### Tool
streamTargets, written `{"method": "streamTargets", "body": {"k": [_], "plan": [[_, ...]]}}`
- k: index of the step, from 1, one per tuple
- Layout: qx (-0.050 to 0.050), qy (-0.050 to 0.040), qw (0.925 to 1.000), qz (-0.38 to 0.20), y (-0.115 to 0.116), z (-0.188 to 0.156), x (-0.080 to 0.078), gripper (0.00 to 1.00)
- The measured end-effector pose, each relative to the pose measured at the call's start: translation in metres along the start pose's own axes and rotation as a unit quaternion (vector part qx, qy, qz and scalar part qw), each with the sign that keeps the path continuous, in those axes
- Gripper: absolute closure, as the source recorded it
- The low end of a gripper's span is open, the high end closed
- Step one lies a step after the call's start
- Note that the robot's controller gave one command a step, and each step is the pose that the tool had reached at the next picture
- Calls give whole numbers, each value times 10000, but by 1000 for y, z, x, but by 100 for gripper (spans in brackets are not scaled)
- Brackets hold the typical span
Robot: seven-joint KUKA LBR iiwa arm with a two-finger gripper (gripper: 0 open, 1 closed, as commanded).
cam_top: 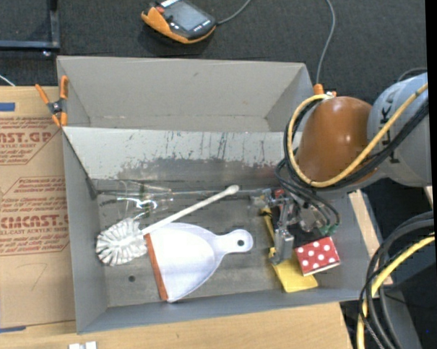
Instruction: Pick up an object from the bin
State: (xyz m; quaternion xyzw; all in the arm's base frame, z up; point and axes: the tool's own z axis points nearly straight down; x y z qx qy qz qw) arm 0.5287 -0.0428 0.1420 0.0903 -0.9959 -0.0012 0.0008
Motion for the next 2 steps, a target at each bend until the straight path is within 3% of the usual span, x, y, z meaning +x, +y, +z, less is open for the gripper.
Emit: {"method": "streamTargets", "body": {"k": [1, 2], "plan": [[18, -86, 9999, -114, 20, 34, 17, 0], [3, -13, 9999, -117, 16, -14, 11, 0]]}}
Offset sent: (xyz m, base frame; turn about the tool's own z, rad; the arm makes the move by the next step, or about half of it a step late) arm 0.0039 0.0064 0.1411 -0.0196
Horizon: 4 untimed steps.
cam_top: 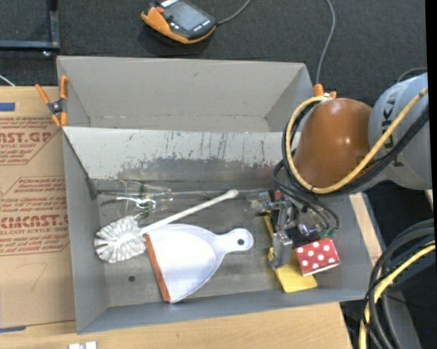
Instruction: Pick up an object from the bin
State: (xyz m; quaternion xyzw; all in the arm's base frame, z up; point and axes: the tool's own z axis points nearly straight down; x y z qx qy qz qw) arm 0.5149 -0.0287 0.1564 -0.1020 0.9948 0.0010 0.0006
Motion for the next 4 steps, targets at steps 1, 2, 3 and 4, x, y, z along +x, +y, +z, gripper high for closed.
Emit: {"method": "streamTargets", "body": {"k": [1, 2, 3, 4], "plan": [[8, -69, 10000, -62, 58, 87, -43, 100], [7, -69, 10000, -60, 58, 87, -43, 100], [7, -69, 10000, -58, 58, 87, -43, 100], [6, -69, 10000, -57, 58, 87, -43, 100]]}}
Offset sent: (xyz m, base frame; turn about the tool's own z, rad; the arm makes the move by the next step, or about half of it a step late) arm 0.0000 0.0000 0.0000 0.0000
